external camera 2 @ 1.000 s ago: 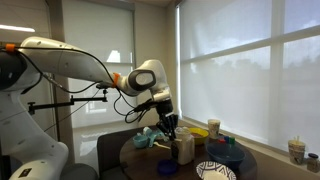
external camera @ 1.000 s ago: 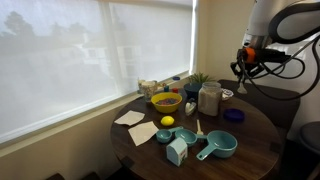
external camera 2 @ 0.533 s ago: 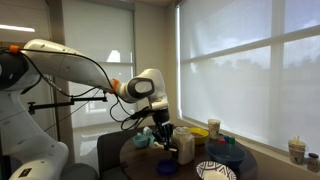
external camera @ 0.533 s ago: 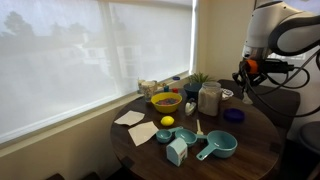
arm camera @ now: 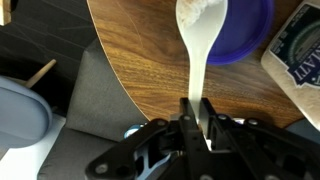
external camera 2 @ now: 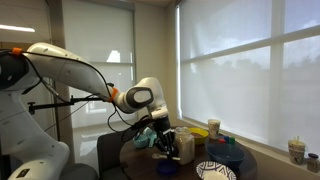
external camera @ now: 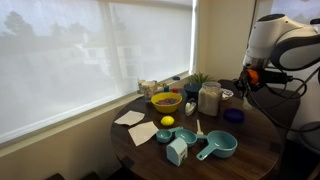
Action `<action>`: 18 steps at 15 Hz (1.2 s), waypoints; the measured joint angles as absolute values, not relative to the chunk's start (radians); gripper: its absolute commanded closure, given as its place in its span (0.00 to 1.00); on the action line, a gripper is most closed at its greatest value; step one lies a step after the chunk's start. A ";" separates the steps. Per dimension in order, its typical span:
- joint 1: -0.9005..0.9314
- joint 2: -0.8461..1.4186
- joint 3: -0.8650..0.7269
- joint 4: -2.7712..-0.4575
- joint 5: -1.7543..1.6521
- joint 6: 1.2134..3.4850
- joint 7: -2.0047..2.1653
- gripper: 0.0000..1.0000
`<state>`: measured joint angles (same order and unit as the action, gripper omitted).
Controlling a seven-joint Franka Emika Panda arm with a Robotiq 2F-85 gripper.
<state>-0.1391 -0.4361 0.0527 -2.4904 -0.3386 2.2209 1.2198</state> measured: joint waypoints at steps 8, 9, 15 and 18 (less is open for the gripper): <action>-0.202 -0.437 0.129 -2.564 -0.528 2.378 1.357 0.97; -0.206 -0.437 0.142 -2.575 -0.559 2.393 1.381 0.97; -0.217 -0.445 0.179 -2.616 -0.755 2.449 1.540 0.97; -0.216 -0.449 0.185 -2.619 -0.853 2.471 1.614 0.97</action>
<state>-0.2161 -0.4494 0.1846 -2.6188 -0.8527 2.4707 1.6144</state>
